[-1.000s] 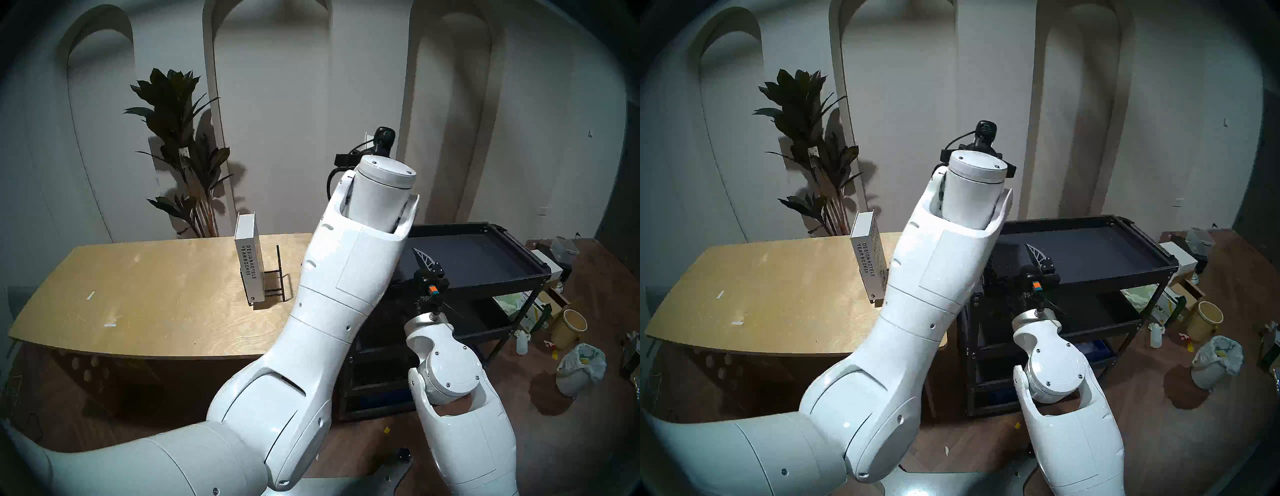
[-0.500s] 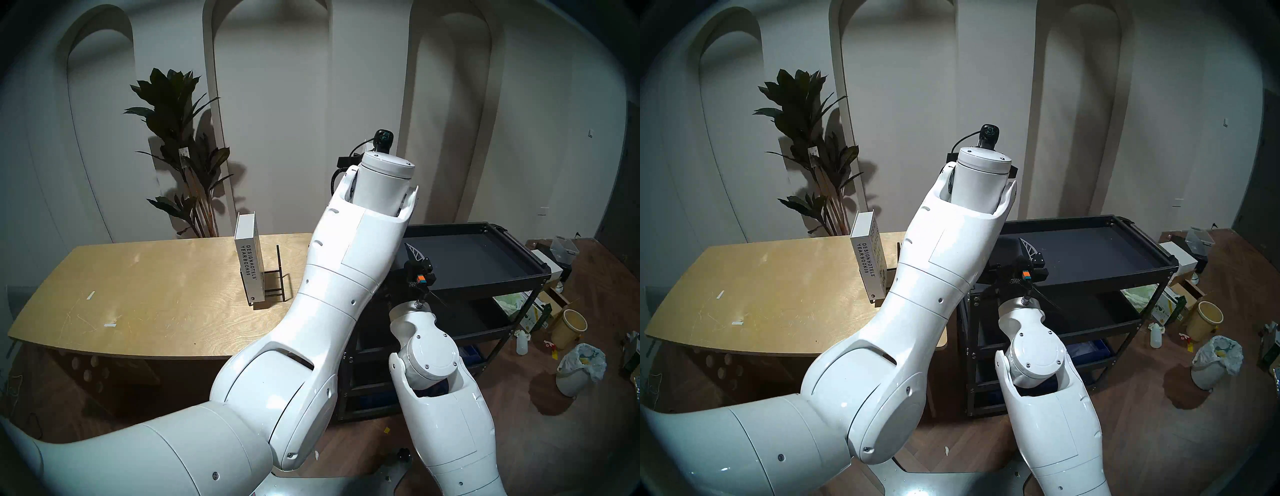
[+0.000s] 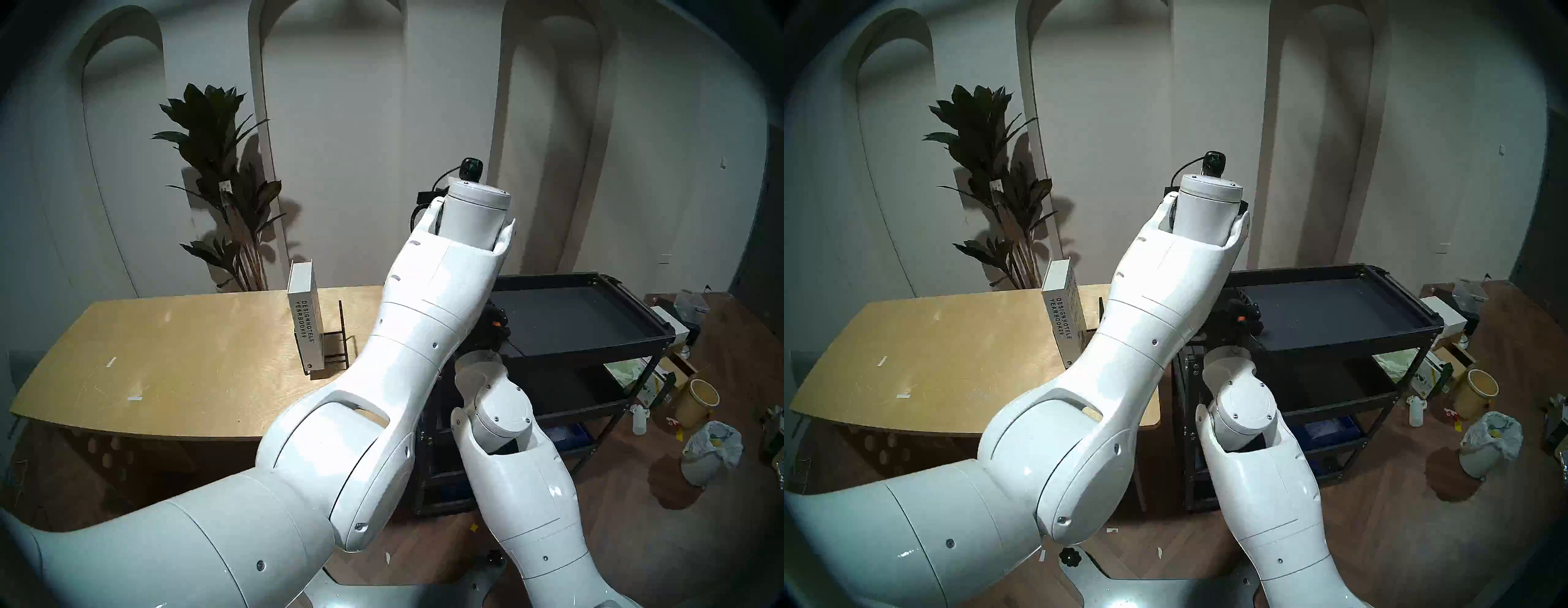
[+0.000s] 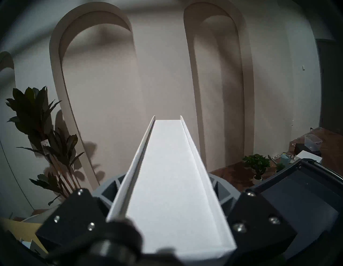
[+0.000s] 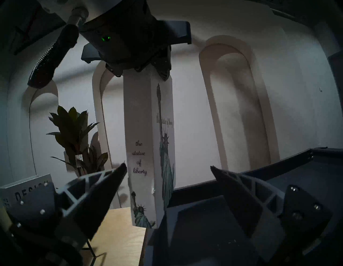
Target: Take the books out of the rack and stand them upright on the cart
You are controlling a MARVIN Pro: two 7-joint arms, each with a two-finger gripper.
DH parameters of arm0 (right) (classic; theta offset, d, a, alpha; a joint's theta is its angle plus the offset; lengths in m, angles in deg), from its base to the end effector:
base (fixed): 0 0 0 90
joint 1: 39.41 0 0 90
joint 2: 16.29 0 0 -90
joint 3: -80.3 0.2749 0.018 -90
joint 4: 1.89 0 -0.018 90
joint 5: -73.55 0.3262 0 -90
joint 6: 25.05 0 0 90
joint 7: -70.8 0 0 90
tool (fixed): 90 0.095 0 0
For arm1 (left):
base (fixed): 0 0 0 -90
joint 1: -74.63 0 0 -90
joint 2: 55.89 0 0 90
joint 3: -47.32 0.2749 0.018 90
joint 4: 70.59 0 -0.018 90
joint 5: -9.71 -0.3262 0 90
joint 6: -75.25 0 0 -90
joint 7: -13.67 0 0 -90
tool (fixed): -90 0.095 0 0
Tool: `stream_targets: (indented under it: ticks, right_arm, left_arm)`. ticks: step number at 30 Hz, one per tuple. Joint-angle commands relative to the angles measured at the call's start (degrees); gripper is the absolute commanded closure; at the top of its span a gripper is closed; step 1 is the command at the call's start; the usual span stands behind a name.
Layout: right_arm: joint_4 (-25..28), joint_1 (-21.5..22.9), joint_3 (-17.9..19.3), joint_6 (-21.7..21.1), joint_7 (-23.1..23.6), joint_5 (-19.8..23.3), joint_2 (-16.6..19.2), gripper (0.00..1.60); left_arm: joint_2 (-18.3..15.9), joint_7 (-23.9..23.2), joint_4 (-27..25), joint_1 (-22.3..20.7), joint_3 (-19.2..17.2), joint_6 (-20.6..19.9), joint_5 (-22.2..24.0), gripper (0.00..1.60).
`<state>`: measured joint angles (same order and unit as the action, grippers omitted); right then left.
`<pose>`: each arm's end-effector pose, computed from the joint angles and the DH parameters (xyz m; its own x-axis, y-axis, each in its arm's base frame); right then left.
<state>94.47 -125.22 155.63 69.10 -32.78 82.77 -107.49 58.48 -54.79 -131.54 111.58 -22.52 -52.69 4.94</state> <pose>0.4435 0.0930 -0.2097 -0.2048 -0.2207 0.9536 0.0515 -0.9753 -0.2147 0.5533 -0.2879 -0.0111 0.0975 -0.1843 0.9780 -0.1266 -0.9770 -0.1715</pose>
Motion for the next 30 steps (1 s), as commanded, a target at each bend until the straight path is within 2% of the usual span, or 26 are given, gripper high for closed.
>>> stream_targets:
  ticks: [1,7,19,25,30]
  right_arm:
    - [-2.2,6.5,-2.1,1.4,-2.6,1.5,-2.0,0.0]
    - [-4.8,9.8,-2.6,2.6,-4.5,2.0,-3.2,0.0]
    - [-11.6,14.4,-2.5,8.5,-6.1,1.6,-5.1,0.0]
    - [-15.8,16.9,-2.6,12.8,-7.0,1.1,-5.5,0.0]
    - [-17.5,18.1,-2.8,13.9,-7.6,1.3,-5.6,0.0]
  left_arm:
    - [0.6,2.5,0.1,-4.2,1.3,2.4,1.8,1.6]
    - [0.6,4.5,0.8,-4.6,1.9,2.9,3.8,1.6]
    - [0.6,8.4,3.9,-4.9,3.1,2.5,6.3,1.6]
    - [0.6,10.2,5.0,-4.2,5.6,2.0,7.3,1.6]
    - [0.6,10.2,4.1,-3.9,8.1,2.3,7.7,1.6]
